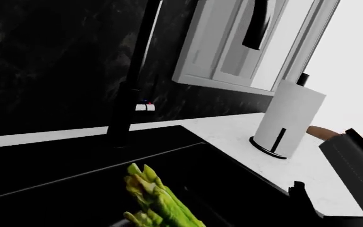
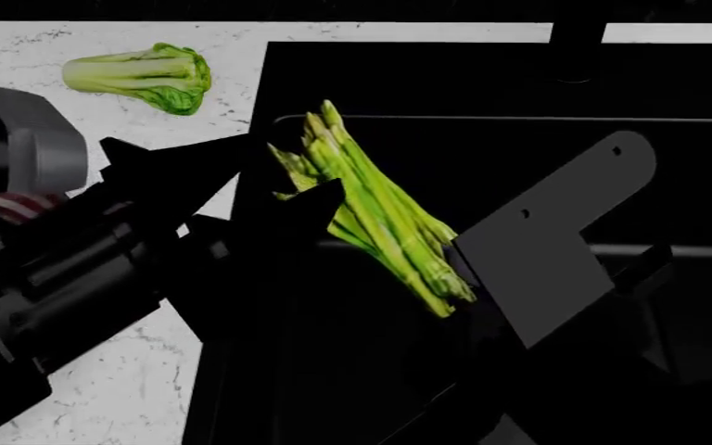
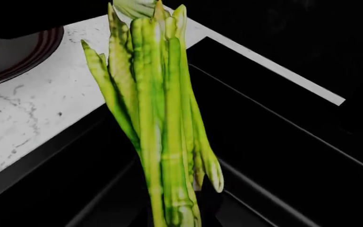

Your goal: Pick the asparagus from the sink and place it on the plate located on the counter

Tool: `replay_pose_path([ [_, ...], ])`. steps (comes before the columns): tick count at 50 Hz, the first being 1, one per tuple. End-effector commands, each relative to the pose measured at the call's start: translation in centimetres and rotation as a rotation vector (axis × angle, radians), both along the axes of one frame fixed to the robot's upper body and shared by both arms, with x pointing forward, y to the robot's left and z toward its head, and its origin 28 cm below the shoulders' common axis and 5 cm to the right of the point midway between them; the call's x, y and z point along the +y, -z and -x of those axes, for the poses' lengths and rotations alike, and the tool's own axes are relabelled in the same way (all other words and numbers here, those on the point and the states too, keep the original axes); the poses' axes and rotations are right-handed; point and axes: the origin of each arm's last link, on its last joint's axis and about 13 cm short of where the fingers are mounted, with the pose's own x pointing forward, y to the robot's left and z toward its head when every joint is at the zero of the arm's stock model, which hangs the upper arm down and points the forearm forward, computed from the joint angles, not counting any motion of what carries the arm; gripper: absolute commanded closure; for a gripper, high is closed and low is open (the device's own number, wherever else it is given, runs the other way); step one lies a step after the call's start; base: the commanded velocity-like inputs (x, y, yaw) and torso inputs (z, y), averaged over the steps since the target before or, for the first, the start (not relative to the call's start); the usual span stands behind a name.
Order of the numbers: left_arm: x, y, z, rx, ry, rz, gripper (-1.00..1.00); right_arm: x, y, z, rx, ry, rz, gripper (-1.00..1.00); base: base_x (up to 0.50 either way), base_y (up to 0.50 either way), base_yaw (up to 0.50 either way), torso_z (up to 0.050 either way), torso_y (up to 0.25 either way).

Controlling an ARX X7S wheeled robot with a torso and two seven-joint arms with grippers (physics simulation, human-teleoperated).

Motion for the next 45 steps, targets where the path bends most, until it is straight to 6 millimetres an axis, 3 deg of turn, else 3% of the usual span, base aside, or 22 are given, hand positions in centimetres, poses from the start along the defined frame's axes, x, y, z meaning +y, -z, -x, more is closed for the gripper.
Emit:
replay_pose_path([
  [1, -0.6, 0.4, -1.0, 0.018, 0.053, 0.026, -1.00, 0.0, -0.5, 0.2, -0.021, -0.011, -0.020, 1.00, 0.00, 0.00, 0.00, 0.000, 0.000],
  [36, -1.7, 1.1, -2.9, 0.054, 0.098, 0.026, -1.00, 0.1, -1.3, 1.4, -0.048, -0.072, -0.055, 1.00, 0.00, 0.00, 0.00, 0.000, 0.000],
  [37, -1.7, 1.1, -2.9, 0.055, 0.096, 0.032, 1.00, 0.1, -1.3, 1.5, -0.048, -0.074, -0.056, 1.00, 0.00, 0.00, 0.00, 0.000, 0.000],
  [45, -1.6, 1.2, -2.8, 0.053, 0.101, 0.053, 1.00, 0.1, -1.3, 1.4, -0.050, -0.073, -0.057, 1.00, 0.00, 0.00, 0.00, 0.000, 0.000],
])
